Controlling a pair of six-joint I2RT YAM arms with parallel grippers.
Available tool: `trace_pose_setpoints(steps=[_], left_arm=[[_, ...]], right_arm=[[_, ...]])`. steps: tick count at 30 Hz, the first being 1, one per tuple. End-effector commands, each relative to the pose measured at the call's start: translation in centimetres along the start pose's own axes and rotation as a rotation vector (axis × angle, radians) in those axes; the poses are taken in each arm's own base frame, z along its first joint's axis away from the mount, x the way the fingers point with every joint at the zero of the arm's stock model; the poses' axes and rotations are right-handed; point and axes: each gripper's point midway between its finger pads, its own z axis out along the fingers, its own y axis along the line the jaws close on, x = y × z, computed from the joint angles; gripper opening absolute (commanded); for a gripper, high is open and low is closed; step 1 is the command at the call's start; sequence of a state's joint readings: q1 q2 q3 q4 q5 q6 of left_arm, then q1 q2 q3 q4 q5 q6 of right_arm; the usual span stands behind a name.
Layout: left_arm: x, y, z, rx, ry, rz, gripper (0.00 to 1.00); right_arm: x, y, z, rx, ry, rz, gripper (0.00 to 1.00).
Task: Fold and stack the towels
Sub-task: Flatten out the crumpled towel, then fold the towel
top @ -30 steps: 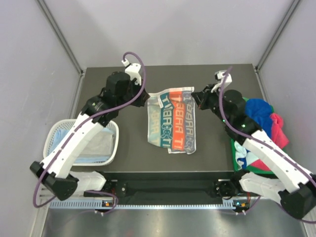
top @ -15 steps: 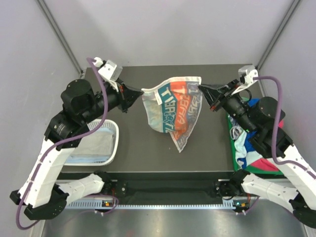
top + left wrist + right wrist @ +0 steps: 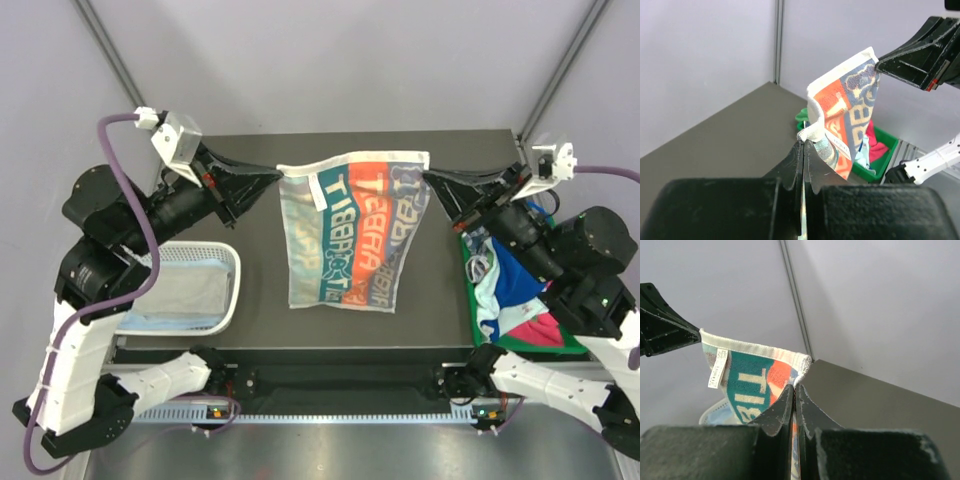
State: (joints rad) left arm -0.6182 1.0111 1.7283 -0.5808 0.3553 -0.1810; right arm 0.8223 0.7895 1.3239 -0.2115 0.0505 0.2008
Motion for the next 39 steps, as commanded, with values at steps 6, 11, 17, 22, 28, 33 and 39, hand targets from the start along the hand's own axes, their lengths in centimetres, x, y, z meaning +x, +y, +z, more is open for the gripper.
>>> trace_pose_setpoints(steps=[6,11,17,22,28,33,39], left_arm=[[-0.5,1.8,1.3,-0.079,-0.055,-0.016,0.00],[6.8,7.6,5.4,-0.261,0.097,-0.050,0.00],[13.6,16.6,11.0,-0.334,0.176,-0.151,0.00],[15.5,24.2,15.8,-0.394,0.167,-0.192,0.00],[21.9,30.9,21.0,-0.437,0.254,-0.229,0.00],[27.2,35.3,20.8,-0.518,0.321,-0.269,0.00],[29.8,35.4,19.3,-0.536,0.364,-0.283,0.00]], right_arm=[[0.4,-1.0,0.7,0.063,0.020,-0.017,0.00],[7.4,-4.3,3.9,0.168,0.153,-0.056,0.00],[14.5,-14.7,8.0,0.282,0.229,0.017,0.00],[18.1,-22.7,11.8,0.366,0.226,0.054,0.00],[22.4,-29.6,14.6,0.433,0.277,0.099,0.00],[25.2,-32.9,14.8,0.485,0.311,0.122,0.00],[26.6,-33.4,13.7,0.514,0.335,0.138,0.00]])
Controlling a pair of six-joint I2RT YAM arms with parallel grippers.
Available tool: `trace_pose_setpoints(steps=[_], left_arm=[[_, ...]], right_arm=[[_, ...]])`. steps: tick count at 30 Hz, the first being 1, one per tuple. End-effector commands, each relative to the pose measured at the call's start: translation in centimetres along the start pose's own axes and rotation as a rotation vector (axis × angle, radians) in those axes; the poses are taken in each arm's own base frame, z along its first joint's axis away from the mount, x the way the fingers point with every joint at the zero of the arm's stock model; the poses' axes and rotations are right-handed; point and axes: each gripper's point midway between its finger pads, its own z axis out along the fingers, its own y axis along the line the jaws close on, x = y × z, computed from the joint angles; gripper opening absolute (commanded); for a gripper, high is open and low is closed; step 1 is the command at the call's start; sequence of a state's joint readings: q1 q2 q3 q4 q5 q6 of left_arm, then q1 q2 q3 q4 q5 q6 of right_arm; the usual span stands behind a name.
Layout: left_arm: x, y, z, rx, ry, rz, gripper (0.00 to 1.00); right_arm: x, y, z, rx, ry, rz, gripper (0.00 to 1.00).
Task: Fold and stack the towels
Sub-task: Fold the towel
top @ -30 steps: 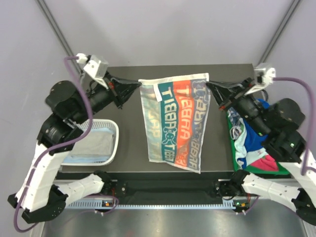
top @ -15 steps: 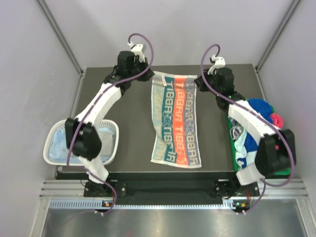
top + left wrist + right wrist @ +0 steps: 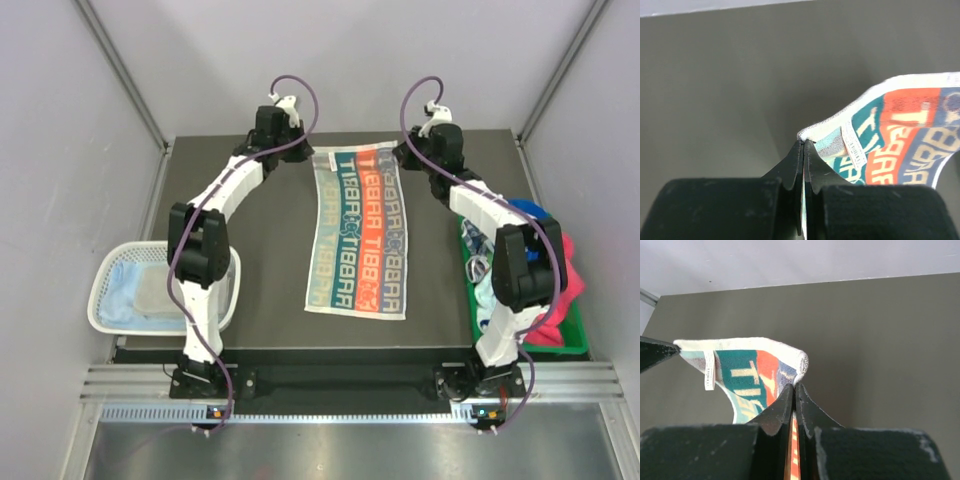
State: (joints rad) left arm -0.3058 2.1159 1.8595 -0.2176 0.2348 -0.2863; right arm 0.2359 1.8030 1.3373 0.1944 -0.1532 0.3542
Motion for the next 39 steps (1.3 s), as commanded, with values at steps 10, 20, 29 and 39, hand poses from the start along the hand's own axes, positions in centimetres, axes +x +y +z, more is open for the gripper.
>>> trace_pose_setpoints(steps=[10,20,29,39], left_arm=[[2.0,-2.3,-5.5,0.105,-0.065,-0.033,0.00],[8.1,-5.3,-9.8,0.121,-0.031,-0.070,0.00],[12.4,-6.3,-12.6,0.080,0.000,-0.055,0.00],[14.0,-6.7,-15.9,0.069,0.021,-0.054,0.00]], right_arm=[[2.8,-1.3,-5.7,0.040,-0.035,0.056,0.00],[7.5,-0.1,-11.6,0.035,-0.002,0.106,0.00],[11.3,1.1,-15.8,0.011,0.030,0.120,0.00],[12.8,1.2,-19.7,0.005,0.049,0.117,0.00]])
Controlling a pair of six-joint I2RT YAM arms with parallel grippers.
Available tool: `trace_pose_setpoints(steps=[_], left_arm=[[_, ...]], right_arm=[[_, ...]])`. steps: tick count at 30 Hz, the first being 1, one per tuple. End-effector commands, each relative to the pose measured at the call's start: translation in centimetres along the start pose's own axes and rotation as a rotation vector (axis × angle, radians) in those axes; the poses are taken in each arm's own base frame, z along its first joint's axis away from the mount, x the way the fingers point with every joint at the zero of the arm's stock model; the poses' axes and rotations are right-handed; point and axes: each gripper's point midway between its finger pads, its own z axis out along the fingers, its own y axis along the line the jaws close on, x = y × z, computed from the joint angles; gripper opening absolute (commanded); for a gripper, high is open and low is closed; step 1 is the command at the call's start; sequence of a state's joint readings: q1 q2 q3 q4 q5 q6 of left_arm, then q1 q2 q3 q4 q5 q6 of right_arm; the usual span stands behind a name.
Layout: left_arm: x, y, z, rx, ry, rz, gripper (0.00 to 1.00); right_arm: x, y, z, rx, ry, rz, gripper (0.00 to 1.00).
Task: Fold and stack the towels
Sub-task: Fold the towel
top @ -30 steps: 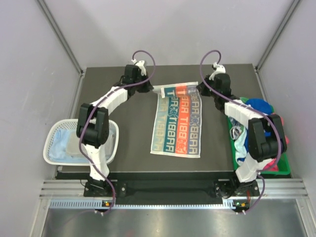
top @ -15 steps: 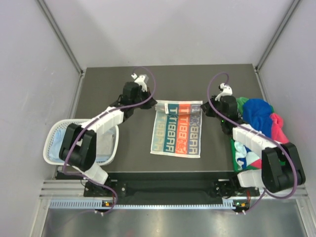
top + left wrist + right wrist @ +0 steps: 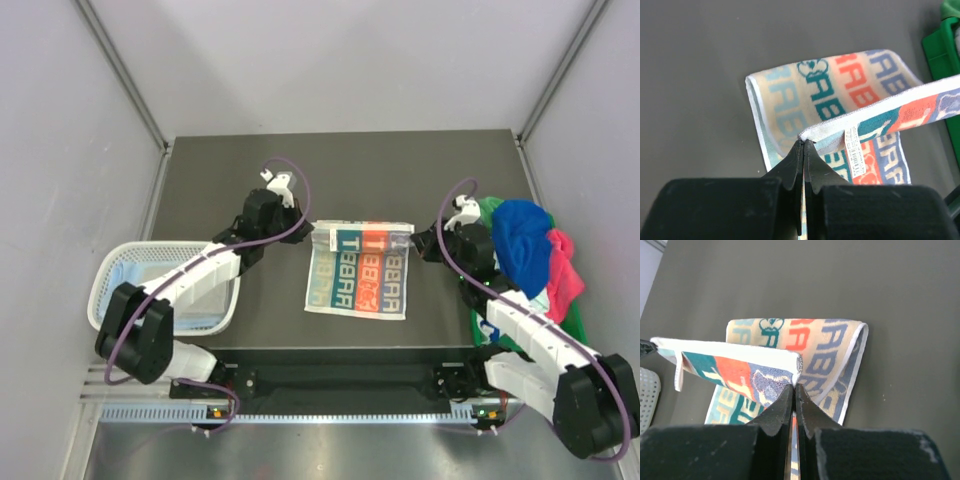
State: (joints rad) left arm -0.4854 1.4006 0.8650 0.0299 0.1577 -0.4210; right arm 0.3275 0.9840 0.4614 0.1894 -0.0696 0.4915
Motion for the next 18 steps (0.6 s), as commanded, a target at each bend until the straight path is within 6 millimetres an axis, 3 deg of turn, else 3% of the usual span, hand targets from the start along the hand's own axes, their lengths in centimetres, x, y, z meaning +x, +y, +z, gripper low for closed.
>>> trace_pose_setpoints(steps=[1,7,18], left_arm=[[-1.2,-1.2,-1.5,0.025,-0.047,0.007,0.00],[0.1,-1.4,-2.1,0.014,-0.030,0.023,0.00],[4.8,-0.9,-2.4,0.019,0.060,-0.008,0.00]], right_arm=[[0.6,0.5,-1.1,-0.020,0.000,0.002,0.00],[2.6,0.6,-2.3,-0.046,0.026,0.024,0.00],[7.4,0.0,-2.7,-0.052,0.111,0.052,0.00]])
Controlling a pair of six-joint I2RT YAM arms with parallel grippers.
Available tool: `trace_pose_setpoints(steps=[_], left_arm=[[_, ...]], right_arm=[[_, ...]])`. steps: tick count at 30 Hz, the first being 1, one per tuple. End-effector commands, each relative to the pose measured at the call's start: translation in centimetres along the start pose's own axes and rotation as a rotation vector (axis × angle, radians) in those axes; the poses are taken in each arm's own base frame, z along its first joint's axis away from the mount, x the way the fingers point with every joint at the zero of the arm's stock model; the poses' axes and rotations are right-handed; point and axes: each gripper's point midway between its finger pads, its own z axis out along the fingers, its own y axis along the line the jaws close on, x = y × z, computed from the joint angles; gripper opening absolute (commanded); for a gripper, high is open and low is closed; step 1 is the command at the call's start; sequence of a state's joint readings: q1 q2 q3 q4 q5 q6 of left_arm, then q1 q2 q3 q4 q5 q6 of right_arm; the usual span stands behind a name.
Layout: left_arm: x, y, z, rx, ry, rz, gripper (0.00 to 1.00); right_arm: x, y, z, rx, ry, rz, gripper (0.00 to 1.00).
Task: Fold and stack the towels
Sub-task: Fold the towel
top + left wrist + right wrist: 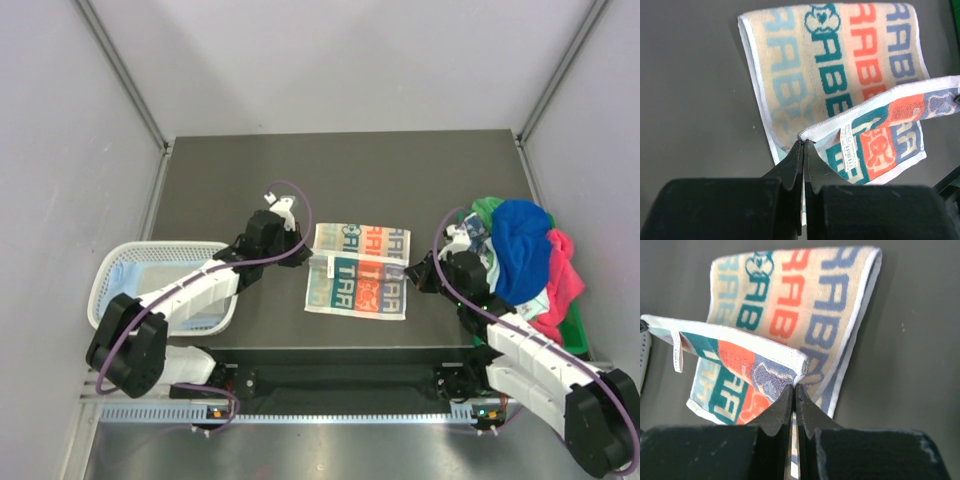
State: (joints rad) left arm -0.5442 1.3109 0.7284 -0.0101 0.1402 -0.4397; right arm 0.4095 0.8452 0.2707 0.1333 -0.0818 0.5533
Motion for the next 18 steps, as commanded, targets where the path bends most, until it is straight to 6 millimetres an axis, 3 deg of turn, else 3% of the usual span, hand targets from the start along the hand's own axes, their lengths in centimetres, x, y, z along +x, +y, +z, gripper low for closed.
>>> trace_pose_setpoints(steps=[1,10,12,18], left_arm=[[-0.3,-0.9,-0.6,0.028,-0.025,-0.003,0.00],[1.3,-0.3,-0.7,0.016,0.002,-0.009,0.00],[1.8,-0.1,-0.9,0.005,0.024,-0.014,0.00],[0.7,-0.5,-1.9,-0.001,0.012,0.004,0.00]], right_arm=[[0.0,0.5,0.1,-0.024,-0.027,0.014,0.00],[1.2,-0.2,0.3,-0.011,0.001,0.022,0.00],[1.0,-0.1,0.2,-0.013,-0.005,0.022,0.00],[-0.3,0.7,-0.6,-0.027,-0.032,0.015,0.00]])
